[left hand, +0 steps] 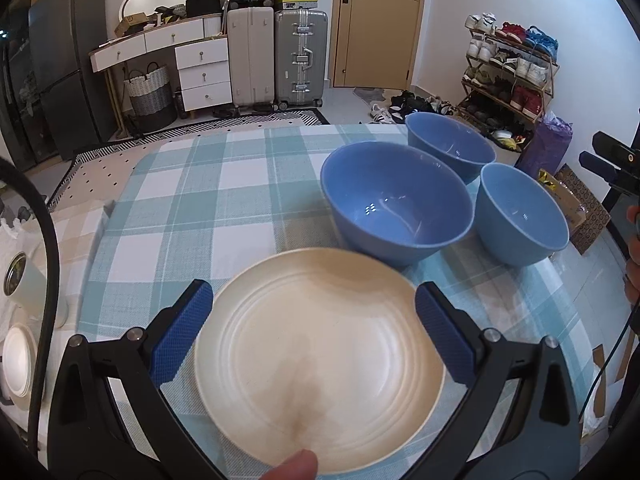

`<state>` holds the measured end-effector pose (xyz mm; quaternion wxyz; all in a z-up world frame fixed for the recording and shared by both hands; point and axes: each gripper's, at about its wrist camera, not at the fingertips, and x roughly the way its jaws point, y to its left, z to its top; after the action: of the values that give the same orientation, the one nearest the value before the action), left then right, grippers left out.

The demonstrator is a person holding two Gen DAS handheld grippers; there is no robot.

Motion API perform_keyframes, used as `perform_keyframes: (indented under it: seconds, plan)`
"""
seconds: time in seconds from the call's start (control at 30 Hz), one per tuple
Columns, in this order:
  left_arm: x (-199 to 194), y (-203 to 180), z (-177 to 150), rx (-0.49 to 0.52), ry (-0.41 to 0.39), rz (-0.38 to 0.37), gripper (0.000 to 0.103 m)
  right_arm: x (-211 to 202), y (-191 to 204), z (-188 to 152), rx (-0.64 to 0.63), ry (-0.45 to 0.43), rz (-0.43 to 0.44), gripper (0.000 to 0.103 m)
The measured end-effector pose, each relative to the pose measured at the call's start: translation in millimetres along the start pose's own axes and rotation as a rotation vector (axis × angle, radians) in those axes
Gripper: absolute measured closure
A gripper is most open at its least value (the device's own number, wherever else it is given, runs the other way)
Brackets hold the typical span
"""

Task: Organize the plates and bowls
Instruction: 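Raise both tools off the plates and move them toward the blue bowls, then bring the left tool fingers to a blue bowl rim while the right tool reaches another bowl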

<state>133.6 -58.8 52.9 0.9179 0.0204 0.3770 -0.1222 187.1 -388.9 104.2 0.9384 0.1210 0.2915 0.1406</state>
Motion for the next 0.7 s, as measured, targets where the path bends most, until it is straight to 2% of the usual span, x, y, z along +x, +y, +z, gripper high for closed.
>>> perform_keyframes:
  seconds: [0.23, 0.7]
  plan:
    - [14.2, -14.5, 25.8, -0.014, -0.008, -0.022, 0.002, -12.5, -28.3, 16.7, 0.034, -0.030, -0.028, 0.002]
    - [40.6, -24.6, 80.0, -0.023, -0.016, -0.040, 0.002, 12.7, -53.0, 32.2, 0.069, 0.047, -0.110, 0.002]
